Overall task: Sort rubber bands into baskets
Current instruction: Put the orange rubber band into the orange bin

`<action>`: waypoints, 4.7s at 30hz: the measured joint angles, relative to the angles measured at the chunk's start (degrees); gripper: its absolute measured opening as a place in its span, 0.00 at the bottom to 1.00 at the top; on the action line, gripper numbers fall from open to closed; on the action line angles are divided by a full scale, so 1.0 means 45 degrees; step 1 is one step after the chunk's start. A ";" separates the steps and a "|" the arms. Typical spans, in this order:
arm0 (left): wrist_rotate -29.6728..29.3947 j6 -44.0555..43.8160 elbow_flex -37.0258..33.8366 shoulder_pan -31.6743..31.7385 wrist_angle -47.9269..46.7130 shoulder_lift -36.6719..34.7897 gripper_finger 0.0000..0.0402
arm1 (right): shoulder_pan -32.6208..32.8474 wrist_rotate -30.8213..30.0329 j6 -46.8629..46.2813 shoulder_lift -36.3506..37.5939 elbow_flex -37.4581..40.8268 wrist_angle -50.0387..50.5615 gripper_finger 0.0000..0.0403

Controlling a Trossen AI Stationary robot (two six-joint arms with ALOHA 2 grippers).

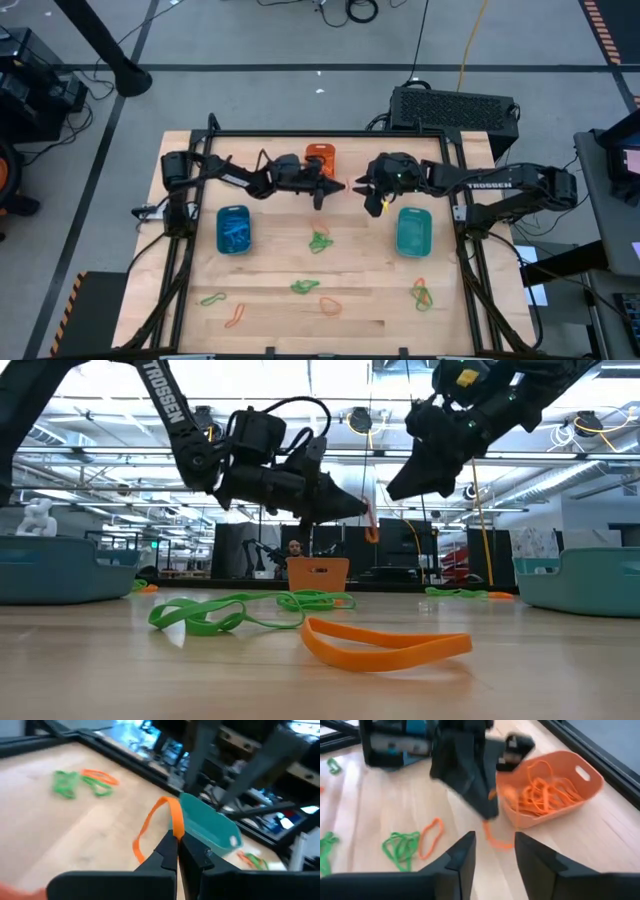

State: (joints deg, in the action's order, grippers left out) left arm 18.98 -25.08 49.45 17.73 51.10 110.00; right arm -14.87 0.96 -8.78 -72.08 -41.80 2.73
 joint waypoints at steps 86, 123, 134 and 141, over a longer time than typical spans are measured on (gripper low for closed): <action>-0.3663 0.7777 0.1004 -0.3277 -1.1116 -0.3482 0.37 | 0.2216 0.0857 0.0772 -0.0056 0.0010 0.0401 0.38; -0.3982 0.7650 0.1025 -0.2689 -1.1914 -0.0749 0.03 | 0.3579 0.0731 0.1107 -0.0056 0.0015 0.0415 0.38; -0.5613 0.8442 0.1960 -0.2668 -1.3680 -0.1874 0.01 | 0.3579 0.0731 0.1112 -0.0056 0.0011 0.0428 0.38; -0.7463 0.9391 0.2423 -0.2410 -1.3786 -0.2951 0.01 | 0.3569 0.0677 0.1288 -0.0056 0.0010 0.0419 0.38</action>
State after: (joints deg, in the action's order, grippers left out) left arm -14.61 17.18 60.35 6.88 -10.94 96.72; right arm 1.19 4.01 -2.98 -72.34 -41.76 4.62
